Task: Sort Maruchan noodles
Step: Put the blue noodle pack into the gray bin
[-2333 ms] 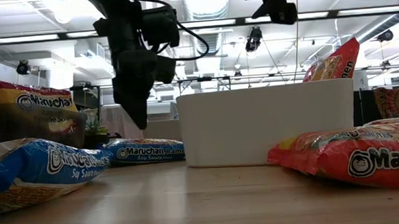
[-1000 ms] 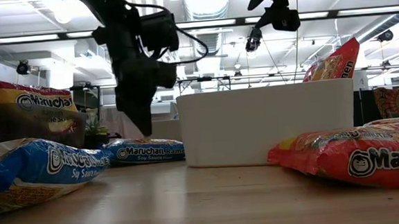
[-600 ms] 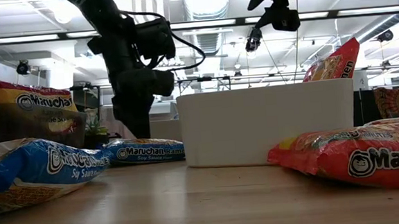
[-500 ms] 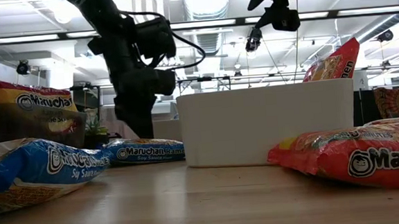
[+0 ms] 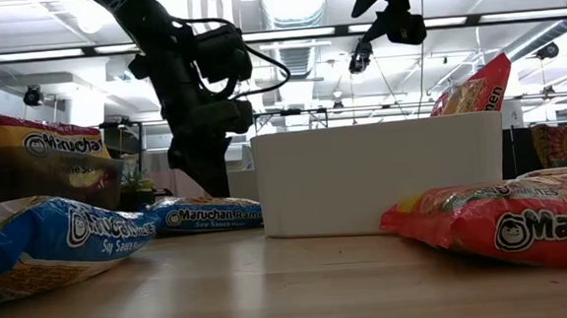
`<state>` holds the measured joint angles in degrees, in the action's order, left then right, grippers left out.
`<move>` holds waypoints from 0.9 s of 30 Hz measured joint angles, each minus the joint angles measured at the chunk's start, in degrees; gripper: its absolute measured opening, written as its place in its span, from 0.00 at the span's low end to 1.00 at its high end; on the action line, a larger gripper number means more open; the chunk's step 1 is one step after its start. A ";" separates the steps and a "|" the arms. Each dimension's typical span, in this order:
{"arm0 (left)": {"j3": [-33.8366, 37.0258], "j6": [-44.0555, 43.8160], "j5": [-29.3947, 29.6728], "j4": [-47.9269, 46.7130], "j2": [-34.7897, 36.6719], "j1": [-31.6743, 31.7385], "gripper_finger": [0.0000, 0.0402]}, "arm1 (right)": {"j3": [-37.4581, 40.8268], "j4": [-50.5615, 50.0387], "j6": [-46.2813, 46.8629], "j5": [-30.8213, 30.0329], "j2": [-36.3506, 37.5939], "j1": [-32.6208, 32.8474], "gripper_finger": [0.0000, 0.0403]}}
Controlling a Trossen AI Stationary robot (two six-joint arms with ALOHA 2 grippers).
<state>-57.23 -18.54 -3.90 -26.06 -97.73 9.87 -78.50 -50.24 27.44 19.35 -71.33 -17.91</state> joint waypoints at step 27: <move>-0.04 -1.08 -0.06 -0.71 0.00 -0.02 0.10 | 0.00 0.02 -0.44 -0.01 0.00 0.00 0.46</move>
<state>-57.28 -19.62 -3.97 -26.77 -97.73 9.85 -78.50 -50.22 27.00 19.35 -71.33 -17.91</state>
